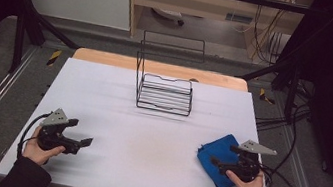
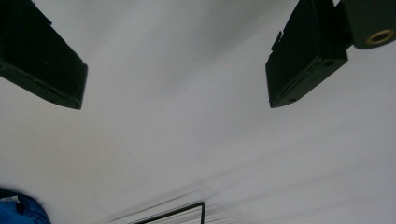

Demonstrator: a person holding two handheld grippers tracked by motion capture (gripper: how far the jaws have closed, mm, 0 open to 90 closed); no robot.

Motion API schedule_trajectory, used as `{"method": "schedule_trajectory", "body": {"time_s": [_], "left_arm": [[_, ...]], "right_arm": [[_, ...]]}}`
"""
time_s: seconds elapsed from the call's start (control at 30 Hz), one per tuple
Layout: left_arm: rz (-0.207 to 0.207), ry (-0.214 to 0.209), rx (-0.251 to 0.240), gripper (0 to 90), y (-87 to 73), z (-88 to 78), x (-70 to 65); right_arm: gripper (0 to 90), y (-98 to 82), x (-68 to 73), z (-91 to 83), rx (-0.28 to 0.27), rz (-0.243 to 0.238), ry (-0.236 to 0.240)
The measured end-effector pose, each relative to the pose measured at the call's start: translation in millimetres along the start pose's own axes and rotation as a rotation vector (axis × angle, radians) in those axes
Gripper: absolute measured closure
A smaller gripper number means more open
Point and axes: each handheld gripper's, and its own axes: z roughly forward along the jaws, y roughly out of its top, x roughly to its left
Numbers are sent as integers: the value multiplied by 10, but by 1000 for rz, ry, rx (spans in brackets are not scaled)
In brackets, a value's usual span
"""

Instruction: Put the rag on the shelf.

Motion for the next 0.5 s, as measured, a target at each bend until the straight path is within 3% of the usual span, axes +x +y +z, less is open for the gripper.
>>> {"method": "schedule_trajectory", "body": {"time_s": [0.23,0.5], "left_arm": [[2,5,4,57,-13,11,-15],[-5,3,9,57,-29,9,-13]], "right_arm": [[52,-2,19,7,5,1,-12],[106,49,145,100,39,-46,-55]]}}
